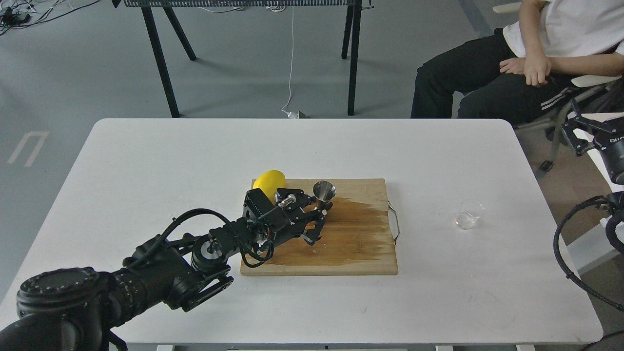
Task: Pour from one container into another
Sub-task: 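Lower and tilt the jigger onto the board beside the lemon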
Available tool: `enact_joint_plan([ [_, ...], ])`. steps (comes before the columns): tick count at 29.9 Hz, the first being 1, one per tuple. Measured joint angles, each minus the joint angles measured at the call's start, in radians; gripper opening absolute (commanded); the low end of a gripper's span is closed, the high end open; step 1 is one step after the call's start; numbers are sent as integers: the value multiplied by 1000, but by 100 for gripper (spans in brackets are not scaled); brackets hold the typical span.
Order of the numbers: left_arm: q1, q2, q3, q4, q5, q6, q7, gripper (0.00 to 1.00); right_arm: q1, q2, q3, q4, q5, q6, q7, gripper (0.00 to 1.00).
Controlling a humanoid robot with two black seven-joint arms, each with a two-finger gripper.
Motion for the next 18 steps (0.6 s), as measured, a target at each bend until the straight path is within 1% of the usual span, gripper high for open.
enact_joint_plan([
  [6, 0, 0, 1, -2, 0, 0, -1, 32, 0, 0, -1, 0, 0, 0, 0, 100],
  [7, 0, 0, 1, -3, 0, 0, -1, 35, 0, 0, -1, 0, 0, 0, 0, 100],
  [10, 0, 0, 2, -5, 0, 0, -2, 58, 0, 0, -1, -1, 0, 0, 0, 100],
  [18, 0, 0, 2, -6, 0, 0, -1, 62, -1, 0, -1, -2, 0, 0, 0, 100],
])
